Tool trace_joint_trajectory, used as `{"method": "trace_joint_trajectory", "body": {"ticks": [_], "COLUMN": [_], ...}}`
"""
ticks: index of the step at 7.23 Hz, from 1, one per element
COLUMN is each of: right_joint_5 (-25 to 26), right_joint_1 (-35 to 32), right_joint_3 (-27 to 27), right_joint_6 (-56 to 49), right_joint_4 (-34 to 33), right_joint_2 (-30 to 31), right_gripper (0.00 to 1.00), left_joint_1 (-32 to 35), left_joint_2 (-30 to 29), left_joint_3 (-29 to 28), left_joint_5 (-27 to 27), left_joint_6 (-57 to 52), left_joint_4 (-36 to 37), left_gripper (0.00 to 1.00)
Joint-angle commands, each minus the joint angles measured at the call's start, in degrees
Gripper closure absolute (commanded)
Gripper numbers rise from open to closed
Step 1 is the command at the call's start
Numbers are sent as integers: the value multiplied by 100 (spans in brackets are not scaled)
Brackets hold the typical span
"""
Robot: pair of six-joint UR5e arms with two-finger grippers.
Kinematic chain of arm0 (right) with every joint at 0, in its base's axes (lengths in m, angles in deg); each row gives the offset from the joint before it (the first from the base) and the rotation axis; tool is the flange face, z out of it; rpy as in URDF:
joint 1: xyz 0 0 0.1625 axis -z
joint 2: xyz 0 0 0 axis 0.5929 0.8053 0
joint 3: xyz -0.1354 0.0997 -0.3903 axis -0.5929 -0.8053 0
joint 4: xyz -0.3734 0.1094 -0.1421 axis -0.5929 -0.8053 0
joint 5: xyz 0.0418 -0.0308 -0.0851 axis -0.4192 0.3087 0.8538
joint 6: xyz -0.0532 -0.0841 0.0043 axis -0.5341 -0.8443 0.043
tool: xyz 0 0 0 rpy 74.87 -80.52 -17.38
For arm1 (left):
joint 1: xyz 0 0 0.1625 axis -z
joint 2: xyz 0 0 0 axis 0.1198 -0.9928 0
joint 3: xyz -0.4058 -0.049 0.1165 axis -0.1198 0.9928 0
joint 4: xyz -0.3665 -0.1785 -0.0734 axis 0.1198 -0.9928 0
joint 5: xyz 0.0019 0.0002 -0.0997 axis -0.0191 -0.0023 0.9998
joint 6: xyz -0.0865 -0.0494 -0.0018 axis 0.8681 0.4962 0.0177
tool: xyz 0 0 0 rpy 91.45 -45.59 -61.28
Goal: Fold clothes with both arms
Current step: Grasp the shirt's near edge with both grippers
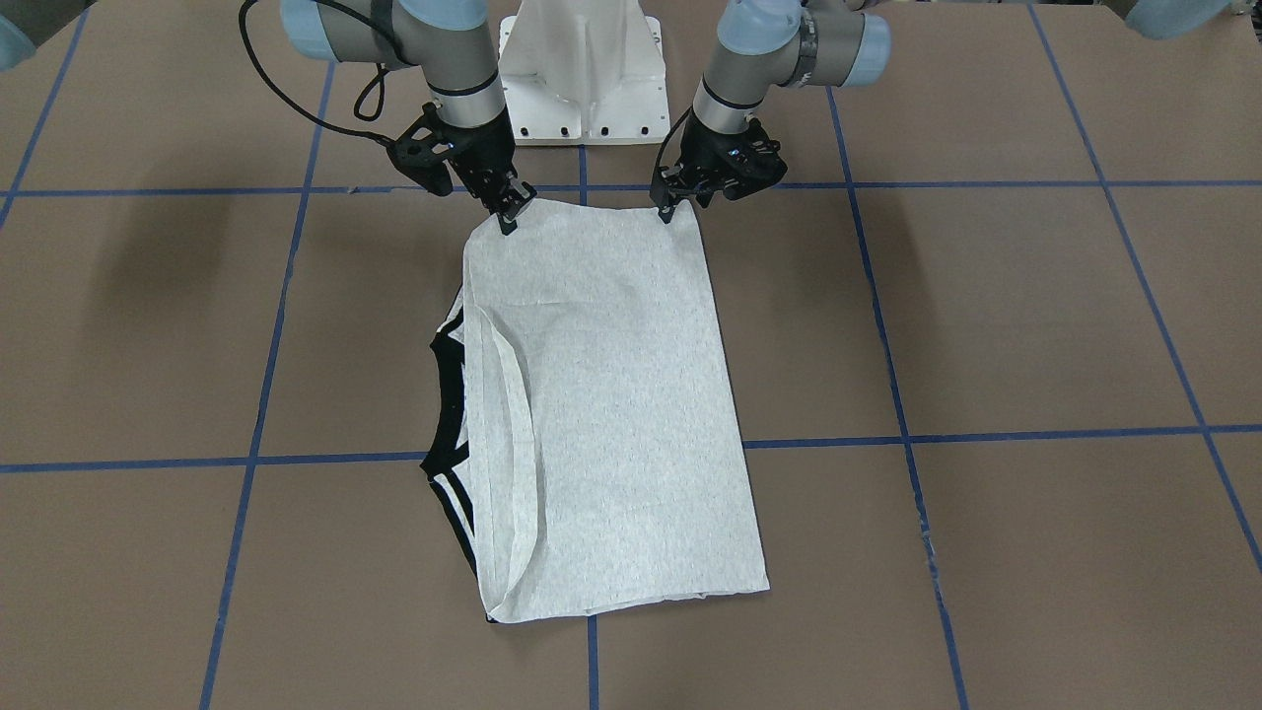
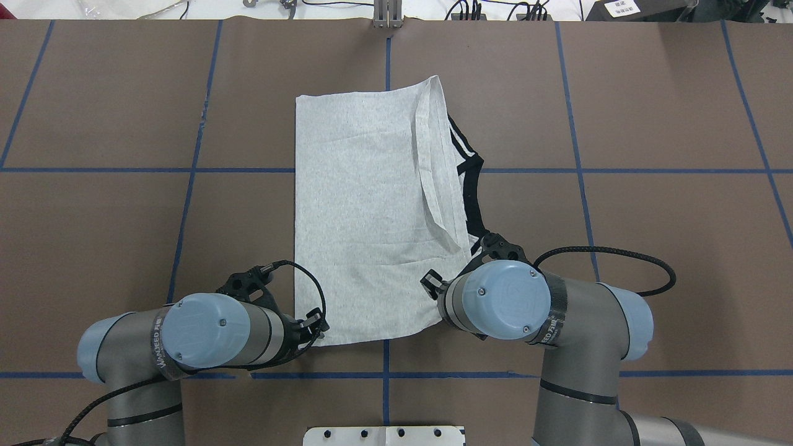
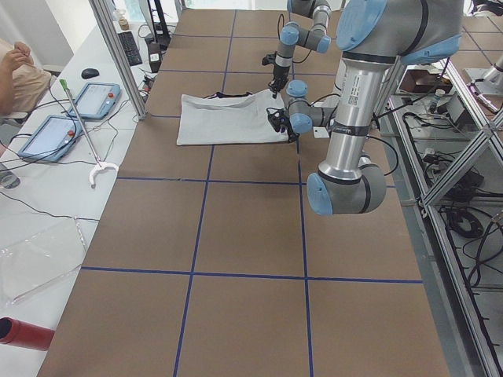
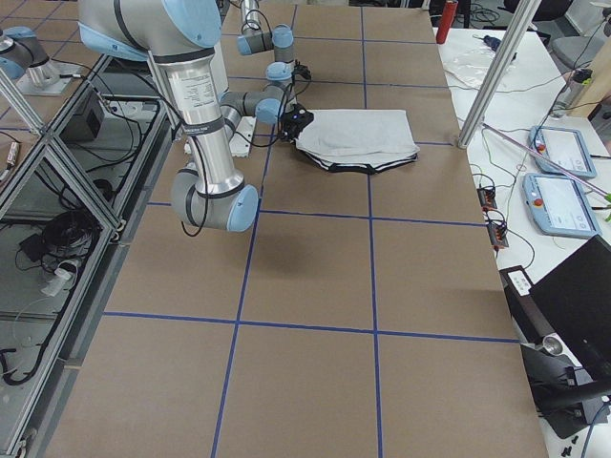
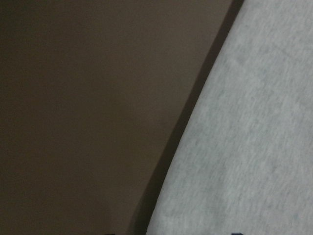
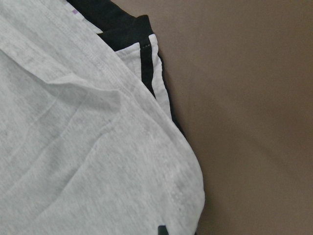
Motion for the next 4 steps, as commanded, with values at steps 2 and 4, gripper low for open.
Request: {"method": "trace_joint_trajectory", "body": {"ticks": [2, 4], "right_joint_5": [0, -17], "right_joint_1": [0, 0], "right_joint_3": [71, 175], "right_joint_6": [-9, 0], "right_joint_4": [0, -17], "right_joint_2": [56, 73], "right_gripper": [100, 100], "left_joint_1": [38, 38], "left_joint_2": [-19, 190], "left_joint_3": [82, 790], "left_joint_5": [7, 59], "left_joint_6": [-6, -24], "left_joint_4": [30, 91], "left_gripper": [100, 100]}}
